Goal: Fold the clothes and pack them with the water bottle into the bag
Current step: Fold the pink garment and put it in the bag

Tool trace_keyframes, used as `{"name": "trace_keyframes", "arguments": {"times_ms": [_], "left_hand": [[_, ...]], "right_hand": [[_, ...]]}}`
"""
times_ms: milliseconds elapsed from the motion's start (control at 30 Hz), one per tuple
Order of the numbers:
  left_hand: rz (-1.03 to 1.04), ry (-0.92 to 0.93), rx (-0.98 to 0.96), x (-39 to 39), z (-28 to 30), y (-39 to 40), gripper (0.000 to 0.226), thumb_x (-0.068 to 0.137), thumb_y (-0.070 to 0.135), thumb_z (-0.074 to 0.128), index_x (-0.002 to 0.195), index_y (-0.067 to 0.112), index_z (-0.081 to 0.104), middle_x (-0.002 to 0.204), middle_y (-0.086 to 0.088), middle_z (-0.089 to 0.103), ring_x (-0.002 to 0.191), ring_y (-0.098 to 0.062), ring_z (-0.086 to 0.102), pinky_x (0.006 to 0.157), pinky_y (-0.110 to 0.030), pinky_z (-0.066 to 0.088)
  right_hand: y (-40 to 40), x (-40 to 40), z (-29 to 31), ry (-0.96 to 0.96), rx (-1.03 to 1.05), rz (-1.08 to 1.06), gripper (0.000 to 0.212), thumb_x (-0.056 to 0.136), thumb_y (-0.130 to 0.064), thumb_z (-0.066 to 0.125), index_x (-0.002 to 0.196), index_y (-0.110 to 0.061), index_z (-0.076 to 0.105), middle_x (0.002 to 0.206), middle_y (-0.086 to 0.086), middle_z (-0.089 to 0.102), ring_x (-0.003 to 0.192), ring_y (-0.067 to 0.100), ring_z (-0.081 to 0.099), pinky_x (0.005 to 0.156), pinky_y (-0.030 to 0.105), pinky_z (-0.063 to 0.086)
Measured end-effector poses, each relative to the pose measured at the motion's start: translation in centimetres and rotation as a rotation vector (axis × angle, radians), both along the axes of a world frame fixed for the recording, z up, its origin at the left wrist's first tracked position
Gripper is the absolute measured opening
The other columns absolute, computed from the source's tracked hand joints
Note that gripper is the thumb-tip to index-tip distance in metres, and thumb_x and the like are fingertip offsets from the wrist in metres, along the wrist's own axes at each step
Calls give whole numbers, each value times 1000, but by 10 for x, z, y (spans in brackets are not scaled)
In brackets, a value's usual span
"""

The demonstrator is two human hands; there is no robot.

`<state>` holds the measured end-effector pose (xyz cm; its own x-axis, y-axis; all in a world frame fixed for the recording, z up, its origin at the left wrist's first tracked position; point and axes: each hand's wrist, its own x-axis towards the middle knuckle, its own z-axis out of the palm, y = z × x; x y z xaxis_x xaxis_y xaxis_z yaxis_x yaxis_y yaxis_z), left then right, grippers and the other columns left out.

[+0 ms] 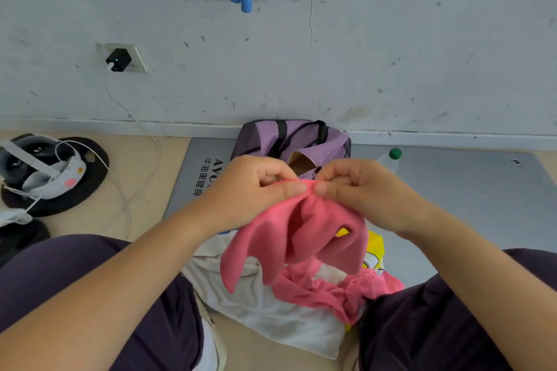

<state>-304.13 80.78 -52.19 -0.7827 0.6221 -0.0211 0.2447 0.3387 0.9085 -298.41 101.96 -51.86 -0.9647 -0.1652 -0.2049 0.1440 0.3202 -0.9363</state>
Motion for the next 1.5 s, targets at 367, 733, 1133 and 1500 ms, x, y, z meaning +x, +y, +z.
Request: {"name": "trace_keyframes", "arguments": {"times_ms": [367,733,1133,1500], "left_hand": [[126,-229,249,-8,12,-5,25,66,36,83,60,17,70,63,0,57,61,-11,49,60,-23,39],[158,-32,-49,-8,1,3,19,92,33,65,110,33,71,73,19,70,56,5,50,54,-6,35],[204,-51,25,-16,-1,-1,36,86,51,59,78,16,67,69,3,55,66,-9,46,67,-32,37],[-105,-198,-85,6,-2,10,38,76,58,70,90,23,68,66,-5,64,52,-10,53,47,-20,42]], "right_hand": [[18,-3,1,51,42,-71,12,92,-23,65,82,-18,68,71,7,69,68,14,54,67,27,45],[16,-3,0,47,-122,-72,29,93,-4,61,116,-21,67,79,-2,69,73,9,62,71,18,49],[7,0,1,-49,-101,-18,16,82,-34,67,84,-19,74,79,0,70,72,10,58,63,17,46],[-3,5,1,-75,-291,74,18,86,-25,64,96,-12,72,98,11,74,89,19,68,81,27,54]]}}
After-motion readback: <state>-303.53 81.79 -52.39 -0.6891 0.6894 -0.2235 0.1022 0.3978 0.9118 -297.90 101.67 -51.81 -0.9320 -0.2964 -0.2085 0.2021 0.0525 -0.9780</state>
